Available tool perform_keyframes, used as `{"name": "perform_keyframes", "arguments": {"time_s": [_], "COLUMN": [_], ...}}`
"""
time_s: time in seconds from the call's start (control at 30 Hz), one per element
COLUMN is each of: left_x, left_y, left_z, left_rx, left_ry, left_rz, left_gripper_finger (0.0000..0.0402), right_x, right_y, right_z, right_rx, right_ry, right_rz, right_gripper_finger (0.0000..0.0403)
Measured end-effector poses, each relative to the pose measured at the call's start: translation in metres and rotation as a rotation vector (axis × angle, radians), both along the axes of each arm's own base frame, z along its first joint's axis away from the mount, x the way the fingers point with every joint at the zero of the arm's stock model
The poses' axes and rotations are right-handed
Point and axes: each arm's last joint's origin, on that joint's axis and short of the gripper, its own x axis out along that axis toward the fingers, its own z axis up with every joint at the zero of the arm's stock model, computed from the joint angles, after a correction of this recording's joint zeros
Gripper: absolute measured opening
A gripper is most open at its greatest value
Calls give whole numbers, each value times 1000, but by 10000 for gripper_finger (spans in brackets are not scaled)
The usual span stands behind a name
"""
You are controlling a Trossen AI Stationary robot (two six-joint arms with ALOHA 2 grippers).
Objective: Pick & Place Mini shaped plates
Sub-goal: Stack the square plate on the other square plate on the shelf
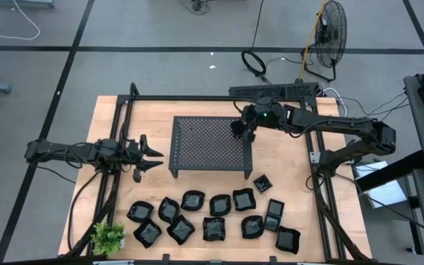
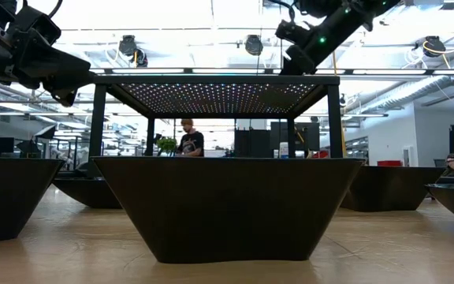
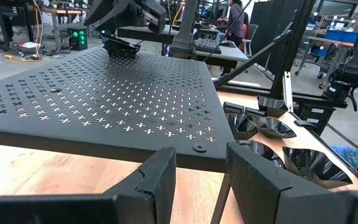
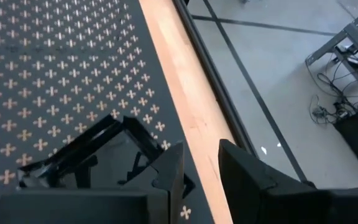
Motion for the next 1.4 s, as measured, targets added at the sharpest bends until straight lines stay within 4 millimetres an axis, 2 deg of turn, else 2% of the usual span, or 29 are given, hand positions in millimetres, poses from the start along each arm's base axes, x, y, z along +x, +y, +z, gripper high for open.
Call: {"name": "perform_keyframes", "arguments": {"time_s": [0.43,0.73,0.97,1.17,1.27,1.4], "left_x": [0,0,0,0,0,0], "left_y": [0,0,0,0,0,0], "left_z": [0,0,0,0,0,0], "left_rx": [0,0,0,0,0,0], "left_ry": [0,0,0,0,0,1], "left_rz": [0,0,0,0,0,0], "left_gripper_finger": [145,145,145,145,145,145], "right_x": [0,-6,-17,-28,-30,-28], "right_y": [14,26,46,62,63,63], "right_z": [-6,12,31,28,21,20], "right_rx": [29,13,34,79,92,92], "right_ry": [67,-22,-105,-18,58,58], "right_rz": [44,72,137,241,242,239], "right_gripper_finger": [91,91,92,128,149,161]}}
